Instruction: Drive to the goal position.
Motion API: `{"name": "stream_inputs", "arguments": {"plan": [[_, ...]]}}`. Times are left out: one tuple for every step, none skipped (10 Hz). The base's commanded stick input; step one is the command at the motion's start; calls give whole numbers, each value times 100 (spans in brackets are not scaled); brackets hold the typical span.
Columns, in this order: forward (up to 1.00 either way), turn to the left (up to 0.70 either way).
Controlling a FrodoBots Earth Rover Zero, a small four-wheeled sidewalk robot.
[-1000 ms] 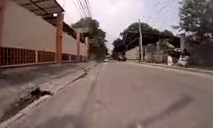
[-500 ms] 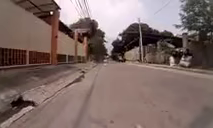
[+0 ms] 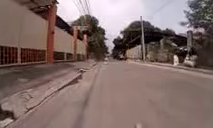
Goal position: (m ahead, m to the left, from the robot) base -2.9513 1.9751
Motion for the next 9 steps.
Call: {"name": "stream_inputs", "arguments": {"plan": [[85, 0], [85, 0], [85, 0], [85, 0], [85, 0], [85, 0], [85, 0], [85, 0], [85, 0]]}}
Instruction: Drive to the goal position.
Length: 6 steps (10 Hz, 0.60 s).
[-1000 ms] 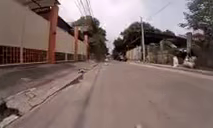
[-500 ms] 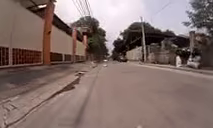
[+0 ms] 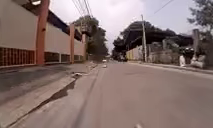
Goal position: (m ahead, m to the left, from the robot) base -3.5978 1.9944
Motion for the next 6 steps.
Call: {"name": "stream_inputs", "arguments": {"plan": [[85, 0], [85, 0], [85, 0], [85, 0], [85, 0], [85, 0]]}}
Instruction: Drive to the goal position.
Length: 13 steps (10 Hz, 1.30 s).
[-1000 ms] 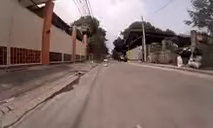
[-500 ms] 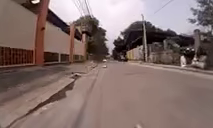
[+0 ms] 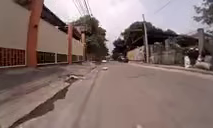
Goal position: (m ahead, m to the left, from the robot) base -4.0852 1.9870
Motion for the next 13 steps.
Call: {"name": "stream_inputs", "arguments": {"plan": [[85, 0], [85, 0], [85, 0], [85, 0], [85, 0], [85, 0], [85, 0], [85, 0], [85, 0], [85, 0], [85, 0], [85, 0], [85, 0]]}}
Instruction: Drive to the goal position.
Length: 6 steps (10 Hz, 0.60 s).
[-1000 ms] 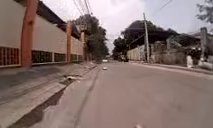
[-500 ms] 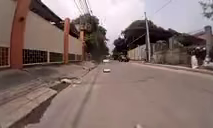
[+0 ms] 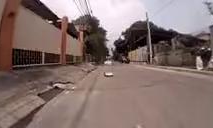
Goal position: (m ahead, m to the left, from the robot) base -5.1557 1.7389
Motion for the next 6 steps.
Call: {"name": "stream_inputs", "arguments": {"plan": [[84, 0], [56, 0], [12, 0], [0, 0], [0, 0], [0, 0]]}}
